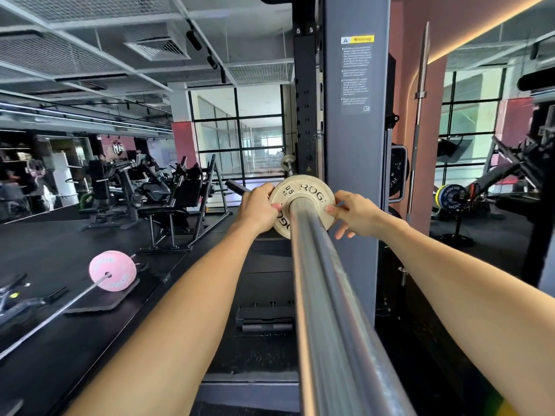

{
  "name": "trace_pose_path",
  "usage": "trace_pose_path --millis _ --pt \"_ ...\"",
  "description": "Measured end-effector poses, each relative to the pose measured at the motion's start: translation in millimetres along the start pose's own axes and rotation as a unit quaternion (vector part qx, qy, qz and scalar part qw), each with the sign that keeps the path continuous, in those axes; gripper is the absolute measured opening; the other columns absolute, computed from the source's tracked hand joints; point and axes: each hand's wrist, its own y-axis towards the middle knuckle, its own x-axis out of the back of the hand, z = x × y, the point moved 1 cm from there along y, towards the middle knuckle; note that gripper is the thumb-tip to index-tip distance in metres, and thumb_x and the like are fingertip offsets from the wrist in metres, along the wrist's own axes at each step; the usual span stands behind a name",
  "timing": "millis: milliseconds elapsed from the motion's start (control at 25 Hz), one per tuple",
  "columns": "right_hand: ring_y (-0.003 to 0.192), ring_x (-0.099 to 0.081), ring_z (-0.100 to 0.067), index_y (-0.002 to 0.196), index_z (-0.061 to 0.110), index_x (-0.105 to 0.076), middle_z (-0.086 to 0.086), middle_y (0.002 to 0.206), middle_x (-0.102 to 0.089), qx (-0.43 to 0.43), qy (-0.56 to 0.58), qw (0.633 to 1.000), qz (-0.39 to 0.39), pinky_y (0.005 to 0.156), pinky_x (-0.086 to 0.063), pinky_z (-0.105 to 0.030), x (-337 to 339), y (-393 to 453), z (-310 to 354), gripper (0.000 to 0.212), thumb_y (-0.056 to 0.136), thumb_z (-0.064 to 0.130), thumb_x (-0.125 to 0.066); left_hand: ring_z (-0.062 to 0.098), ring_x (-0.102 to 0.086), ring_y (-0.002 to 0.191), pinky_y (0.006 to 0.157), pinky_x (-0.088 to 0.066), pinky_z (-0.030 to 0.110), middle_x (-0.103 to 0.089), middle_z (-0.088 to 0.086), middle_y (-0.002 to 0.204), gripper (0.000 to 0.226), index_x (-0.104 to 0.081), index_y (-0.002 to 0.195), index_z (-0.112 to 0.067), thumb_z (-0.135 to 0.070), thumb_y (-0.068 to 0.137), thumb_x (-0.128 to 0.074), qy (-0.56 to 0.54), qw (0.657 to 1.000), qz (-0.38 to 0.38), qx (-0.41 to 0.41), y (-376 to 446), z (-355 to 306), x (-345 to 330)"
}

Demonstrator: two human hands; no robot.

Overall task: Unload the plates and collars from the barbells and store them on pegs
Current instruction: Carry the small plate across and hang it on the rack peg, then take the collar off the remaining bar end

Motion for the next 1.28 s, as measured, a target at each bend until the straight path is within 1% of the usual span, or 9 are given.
trace_pose_path --millis 160,320,480,600,640,720,840,960,1280 --pt "0.075 -0.072 -0.029 0.107 0.01 -0.051 -0.01 0.1 -0.067 -0.017 0.012 1.0 -0.021 0.064 -0.058 -0.04 -3.7 -5.6 4.6 0.023 0.1 0.032 -0.047 0.03 -0.058 0.103 0.09 -0.047 0.038 -0.063 0.009 0.112 0.019 -0.061 0.112 -0.023 -0.024 0.093 -0.061 0.005 1.0 0.007 0.012 -8.4 -0.2 2.0" --pt "0.079 -0.069 -0.032 0.11 0.007 -0.051 -0.014 0.101 -0.067 -0.063 0.003 0.998 -0.006 0.06 -0.059 -0.039 -16.3 -22.5 10.0 0.03 0.096 0.034 -0.053 0.023 -0.06 0.094 0.085 -0.048 0.033 -0.062 0.0 0.095 0.029 -0.058 0.117 -0.024 -0.039 0.092 -0.062 0.019 0.998 0.052 0.017 -36.7 18.3 22.2" --pt "0.071 -0.061 -0.027 0.112 0.008 -0.056 -0.01 0.099 -0.066 -0.078 -0.095 0.992 0.004 0.065 -0.051 -0.032 -33.2 -56.6 14.8 0.032 0.091 0.032 -0.058 0.024 -0.053 0.11 0.091 -0.044 0.034 -0.058 0.005 0.112 0.048 -0.052 0.127 -0.028 -0.048 0.086 -0.066 0.039 0.996 0.075 0.025 -72.0 40.0 51.1" --pt "0.099 -0.057 -0.026 0.123 0.015 -0.052 -0.004 0.109 -0.059 -0.087 -0.061 0.994 0.017 0.082 -0.042 -0.029 -58.7 -73.6 8.8 0.031 0.096 0.029 -0.054 0.024 -0.05 0.118 0.096 -0.043 0.037 -0.053 0.005 0.127 0.056 -0.049 0.13 -0.031 -0.054 0.082 -0.067 0.053 0.992 0.104 0.041 -100.3 56.3 70.9" --pt "0.105 -0.059 -0.025 0.126 0.015 -0.053 -0.004 0.116 -0.06 -0.103 -0.015 0.994 0.029 0.086 -0.045 -0.03 -72.8 -64.3 -16.5 0.036 0.096 0.035 -0.053 0.023 -0.05 0.118 0.098 -0.044 0.038 -0.052 0.004 0.129 0.058 -0.049 0.13 -0.033 -0.057 0.08 -0.068 0.061 0.991 0.111 0.044 -112.4 64.8 80.3" --pt "0.104 -0.064 -0.011 0.13 0.023 -0.053 -0.003 0.135 -0.056 -0.079 -0.049 0.995 0.046 0.088 -0.052 -0.026 -112.9 -54.7 -53.6 0.056 0.086 0.054 -0.064 0.023 -0.051 0.117 0.1 -0.044 0.041 -0.052 0.004 0.132 0.059 -0.049 0.127 -0.035 -0.06 0.077 -0.068 0.068 0.989 0.114 0.06 -138.8 81.5 106.0" --pt "0.108 -0.06 -0.008 0.135 0.015 -0.048 -0.001 0.133 -0.052 -0.045 0.009 0.995 0.091 0.086 -0.042 -0.012 -149.5 -119.3 33.5 0.053 0.088 0.03 -0.069 0.024 -0.052 0.117 0.099 -0.045 0.042 -0.052 0.004 0.135 0.061 -0.05 0.127 -0.035 -0.062 0.075 -0.069 0.086 0.987 0.105 0.088 -176.9 106.1 152.6" --pt "0.128 -0.05 -0.024 0.145 0.022 -0.037 -0.007 0.143 -0.048 -0.02 -0.04 0.996 0.076 0.103 -0.038 -0.029 -167.1 -155.6 117.5 0.069 0.086 0.045 -0.065 0.026 -0.051 0.12 0.099 -0.044 0.043 -0.053 0.004 0.135 0.062 -0.049 0.129 -0.034 -0.061 0.076 -0.068 0.092 0.985 0.09 0.111 -209.7 127.1 198.9" --pt "0.131 -0.045 -0.024 0.147 0.027 -0.032 -0.005 0.145 -0.046 0.027 -0.058 0.99 0.126 0.108 -0.037 -0.039 -235.4 -158.3 182.1 0.075 0.084 0.054 -0.064 0.024 -0.054 0.114 0.094 -0.044 0.037 -0.055 0.006 0.13 0.063 -0.049 0.129 -0.032 -0.057 0.076 -0.071 0.096 0.981 0.075 0.15 -247.2 191.0 265.7"
